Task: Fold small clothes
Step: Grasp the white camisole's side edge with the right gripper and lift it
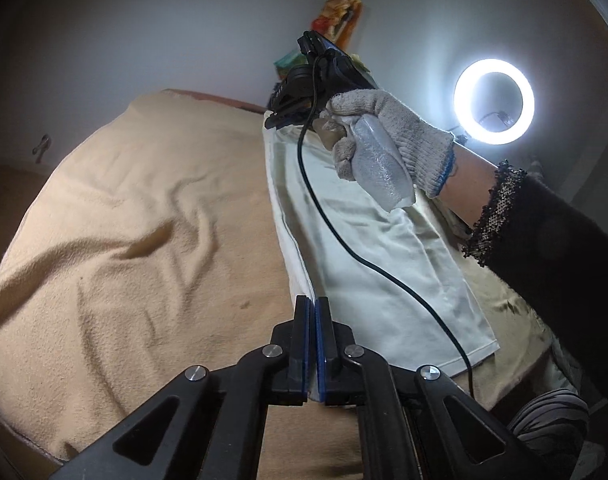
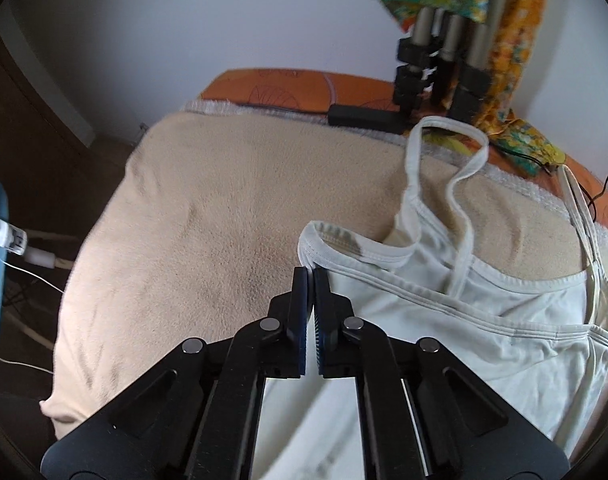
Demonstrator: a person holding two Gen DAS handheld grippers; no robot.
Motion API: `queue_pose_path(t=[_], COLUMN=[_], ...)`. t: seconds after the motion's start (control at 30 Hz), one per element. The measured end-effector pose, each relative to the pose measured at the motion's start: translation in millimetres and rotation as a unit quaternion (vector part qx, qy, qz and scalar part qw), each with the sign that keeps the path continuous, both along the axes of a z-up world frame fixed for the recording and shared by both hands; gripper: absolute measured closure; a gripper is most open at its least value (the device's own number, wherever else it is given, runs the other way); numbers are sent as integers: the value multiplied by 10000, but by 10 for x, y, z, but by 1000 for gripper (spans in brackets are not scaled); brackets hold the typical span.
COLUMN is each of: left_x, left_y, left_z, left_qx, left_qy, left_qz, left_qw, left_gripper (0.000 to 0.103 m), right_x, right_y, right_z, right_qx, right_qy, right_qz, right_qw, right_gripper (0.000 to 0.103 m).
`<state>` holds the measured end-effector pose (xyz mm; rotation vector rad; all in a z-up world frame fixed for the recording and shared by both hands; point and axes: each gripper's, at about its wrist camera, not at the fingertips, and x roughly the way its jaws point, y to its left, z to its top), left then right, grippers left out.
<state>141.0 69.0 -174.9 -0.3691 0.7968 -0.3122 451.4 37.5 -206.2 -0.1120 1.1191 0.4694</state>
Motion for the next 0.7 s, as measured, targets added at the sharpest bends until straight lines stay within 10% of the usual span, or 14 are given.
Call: queue_pose_path(t=[0.3,0.7], left_x=[54,302], left_y=[-597,-1098], left_z=[181,40], left_qx=[367,730], left_qy=[-99,328], left_qz=[-886,-1741], left_qw=[9953,9815], left_gripper=[103,93], right_x=[-166,-64], right_y=[-890,-1291], right_z=[357,-71], right_qx=[404,199], right_qy=[-327,-19], right_qz=[-349,-669], right_qw=[9980,9976], right_gripper=[99,99])
